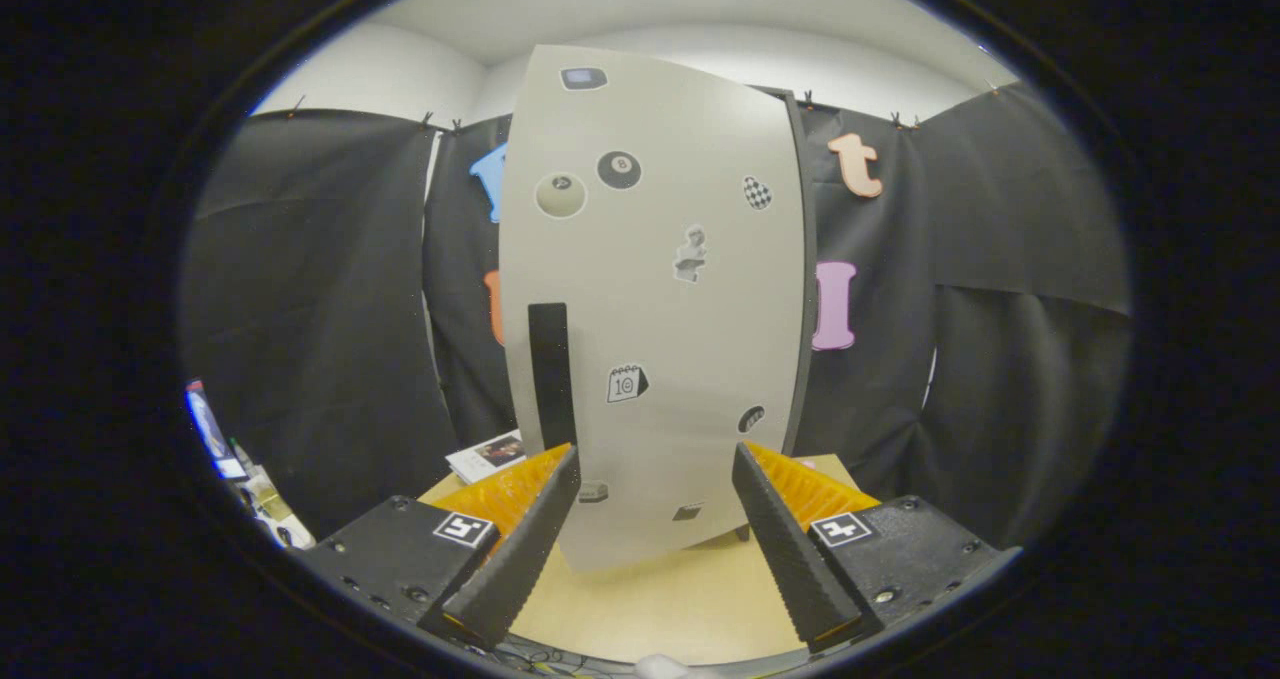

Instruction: Open the shoe cabinet door, grab the shoes and put them into the shoe cabinet, then close the shoe cabinet door.

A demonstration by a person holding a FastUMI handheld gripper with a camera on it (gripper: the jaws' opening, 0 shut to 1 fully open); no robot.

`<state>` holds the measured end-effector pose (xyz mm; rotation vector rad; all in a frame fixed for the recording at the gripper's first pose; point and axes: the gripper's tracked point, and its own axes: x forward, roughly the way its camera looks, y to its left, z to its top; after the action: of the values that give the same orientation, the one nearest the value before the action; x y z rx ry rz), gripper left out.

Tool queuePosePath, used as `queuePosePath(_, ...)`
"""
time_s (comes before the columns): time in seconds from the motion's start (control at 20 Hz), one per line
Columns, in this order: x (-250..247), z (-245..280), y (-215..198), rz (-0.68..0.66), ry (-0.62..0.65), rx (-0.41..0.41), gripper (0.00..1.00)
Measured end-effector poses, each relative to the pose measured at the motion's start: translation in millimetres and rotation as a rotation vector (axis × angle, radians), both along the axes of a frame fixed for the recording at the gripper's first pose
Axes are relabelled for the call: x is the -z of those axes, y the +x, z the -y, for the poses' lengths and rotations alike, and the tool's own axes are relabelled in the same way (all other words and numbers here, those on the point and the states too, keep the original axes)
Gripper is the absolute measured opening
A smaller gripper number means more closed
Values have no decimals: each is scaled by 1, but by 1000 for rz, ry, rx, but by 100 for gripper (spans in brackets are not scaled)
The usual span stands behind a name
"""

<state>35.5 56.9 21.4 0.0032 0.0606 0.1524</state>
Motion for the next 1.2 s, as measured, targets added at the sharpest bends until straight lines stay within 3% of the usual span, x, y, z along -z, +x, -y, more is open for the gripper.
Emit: queuePosePath(1.2,3,39,-91,25,12,147,100)
